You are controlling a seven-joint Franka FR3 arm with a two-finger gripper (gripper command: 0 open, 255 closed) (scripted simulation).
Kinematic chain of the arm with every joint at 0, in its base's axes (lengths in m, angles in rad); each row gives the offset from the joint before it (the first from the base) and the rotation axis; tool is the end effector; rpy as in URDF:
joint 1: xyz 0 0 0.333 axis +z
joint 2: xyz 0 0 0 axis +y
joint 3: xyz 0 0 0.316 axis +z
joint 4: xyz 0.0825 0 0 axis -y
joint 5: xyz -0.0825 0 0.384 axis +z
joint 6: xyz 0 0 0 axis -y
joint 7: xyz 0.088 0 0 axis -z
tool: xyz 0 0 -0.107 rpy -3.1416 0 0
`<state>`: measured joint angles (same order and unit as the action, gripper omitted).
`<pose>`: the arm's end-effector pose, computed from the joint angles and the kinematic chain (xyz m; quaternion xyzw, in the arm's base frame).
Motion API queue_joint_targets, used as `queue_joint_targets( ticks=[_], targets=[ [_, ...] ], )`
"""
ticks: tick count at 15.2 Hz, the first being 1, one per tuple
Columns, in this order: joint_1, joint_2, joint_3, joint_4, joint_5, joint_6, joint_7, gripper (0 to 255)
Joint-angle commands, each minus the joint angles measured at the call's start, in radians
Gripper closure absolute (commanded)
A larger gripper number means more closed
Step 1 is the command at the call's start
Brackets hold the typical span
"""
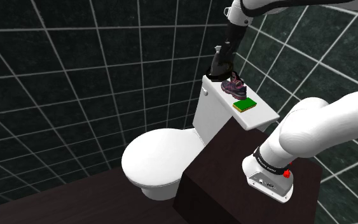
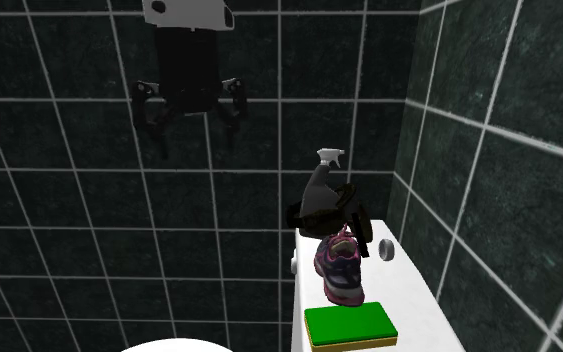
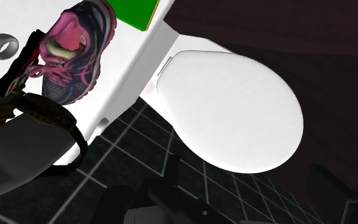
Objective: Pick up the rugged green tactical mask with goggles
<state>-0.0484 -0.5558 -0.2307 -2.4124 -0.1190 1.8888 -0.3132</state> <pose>0.3698 -0.1233 0.5053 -0.9986 -0.0513 -0.0118 0.0005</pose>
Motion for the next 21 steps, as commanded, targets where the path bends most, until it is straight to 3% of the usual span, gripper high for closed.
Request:
queue_joint_targets(
  ticks=[1, 11, 21],
  targets=[
    [-0.007, 0.052, -0.032, -0.009, -0.02, 0.061, -0.046, 0],
    [-0.02, 0.374, -0.171, 0.067, -0.038, 0.312, -0.271, 0],
    [-0.076, 0.768, -0.225, 0.276, 0.098, 0.49, -0.537, 0]
  ],
)
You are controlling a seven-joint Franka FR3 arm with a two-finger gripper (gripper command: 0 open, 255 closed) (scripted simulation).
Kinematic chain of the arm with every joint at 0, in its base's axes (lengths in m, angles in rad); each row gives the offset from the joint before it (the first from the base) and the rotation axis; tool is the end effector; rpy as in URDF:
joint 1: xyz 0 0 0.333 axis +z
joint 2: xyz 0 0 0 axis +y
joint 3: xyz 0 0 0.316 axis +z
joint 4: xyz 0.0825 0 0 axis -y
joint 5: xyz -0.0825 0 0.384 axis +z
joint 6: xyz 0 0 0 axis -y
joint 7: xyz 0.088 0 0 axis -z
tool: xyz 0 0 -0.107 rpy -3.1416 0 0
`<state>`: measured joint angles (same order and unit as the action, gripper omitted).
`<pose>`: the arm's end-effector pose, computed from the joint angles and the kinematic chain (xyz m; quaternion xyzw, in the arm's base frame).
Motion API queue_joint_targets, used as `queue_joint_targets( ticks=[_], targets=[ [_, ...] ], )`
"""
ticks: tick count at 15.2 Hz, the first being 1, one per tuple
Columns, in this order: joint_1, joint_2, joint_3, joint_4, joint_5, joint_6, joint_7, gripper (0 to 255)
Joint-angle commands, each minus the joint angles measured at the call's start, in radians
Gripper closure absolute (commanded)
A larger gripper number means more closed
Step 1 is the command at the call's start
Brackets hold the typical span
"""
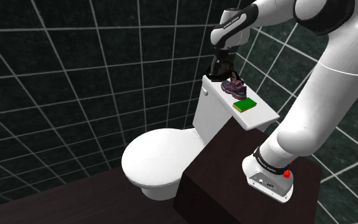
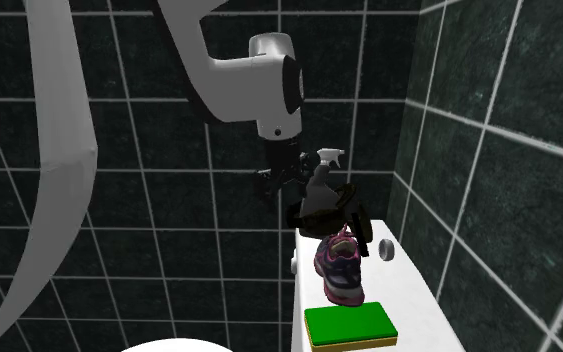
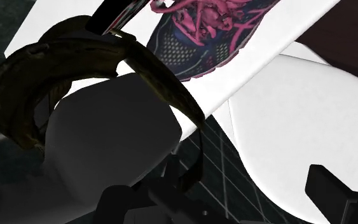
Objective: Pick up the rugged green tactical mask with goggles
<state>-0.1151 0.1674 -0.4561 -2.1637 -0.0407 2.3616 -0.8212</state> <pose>0.4728 -0.3009 0.3312 0.9883 0.1421 -0.0150 0.0543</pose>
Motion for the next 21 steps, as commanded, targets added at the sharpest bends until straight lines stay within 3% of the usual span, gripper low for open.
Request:
queue_joint_targets(
  ticks=[1, 12, 13, 21],
  targets=[
    [-0.022, 0.085, 0.004, 0.055, 0.036, 0.028, -0.054, 0],
    [-0.056, 0.201, 0.032, 0.071, 0.09, 0.124, -0.097, 0],
    [-0.057, 0.203, 0.033, 0.074, 0.091, 0.123, -0.098, 255],
    [-0.058, 0.204, 0.033, 0.075, 0.091, 0.123, -0.099, 255]
  ],
)
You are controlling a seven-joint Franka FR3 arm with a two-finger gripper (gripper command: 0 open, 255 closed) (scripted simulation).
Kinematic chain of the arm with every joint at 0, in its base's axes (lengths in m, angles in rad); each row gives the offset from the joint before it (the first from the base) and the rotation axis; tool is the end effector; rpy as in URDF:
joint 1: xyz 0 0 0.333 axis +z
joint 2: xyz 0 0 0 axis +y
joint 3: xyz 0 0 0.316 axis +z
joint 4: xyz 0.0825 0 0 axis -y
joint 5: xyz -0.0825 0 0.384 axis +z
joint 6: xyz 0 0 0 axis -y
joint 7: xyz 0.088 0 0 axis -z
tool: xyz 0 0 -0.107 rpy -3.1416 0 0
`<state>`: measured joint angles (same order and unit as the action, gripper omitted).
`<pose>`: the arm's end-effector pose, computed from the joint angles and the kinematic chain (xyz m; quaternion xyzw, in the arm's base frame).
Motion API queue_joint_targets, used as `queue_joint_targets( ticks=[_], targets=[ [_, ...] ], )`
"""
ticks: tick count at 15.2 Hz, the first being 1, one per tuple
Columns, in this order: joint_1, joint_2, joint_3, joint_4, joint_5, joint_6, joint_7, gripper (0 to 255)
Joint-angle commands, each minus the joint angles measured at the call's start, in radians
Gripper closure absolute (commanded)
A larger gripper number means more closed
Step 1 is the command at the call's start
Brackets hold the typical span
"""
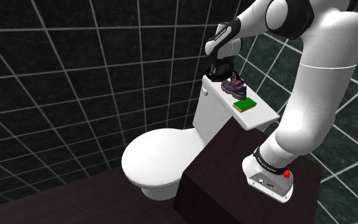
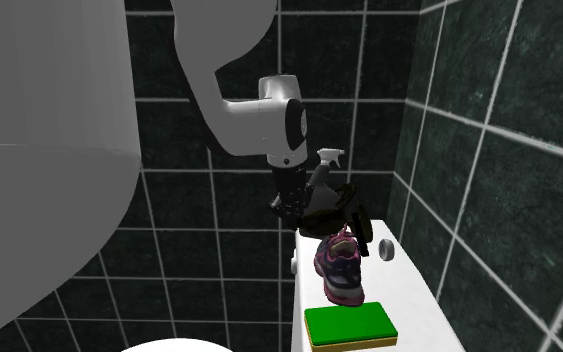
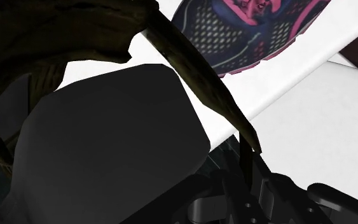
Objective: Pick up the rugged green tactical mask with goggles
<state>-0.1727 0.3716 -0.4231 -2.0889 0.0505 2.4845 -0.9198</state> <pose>0.4914 -0.3274 0.2648 0.9855 0.1564 -0.0189 0.0625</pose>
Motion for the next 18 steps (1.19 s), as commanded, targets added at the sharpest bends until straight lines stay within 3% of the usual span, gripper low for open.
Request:
queue_joint_targets(
  ticks=[1, 18],
  targets=[
    [0.002, -0.003, -0.001, -0.004, -0.002, 0.001, 0.002, 255],
    [0.032, -0.142, -0.036, 0.042, -0.073, -0.174, 0.034, 255]
  ],
)
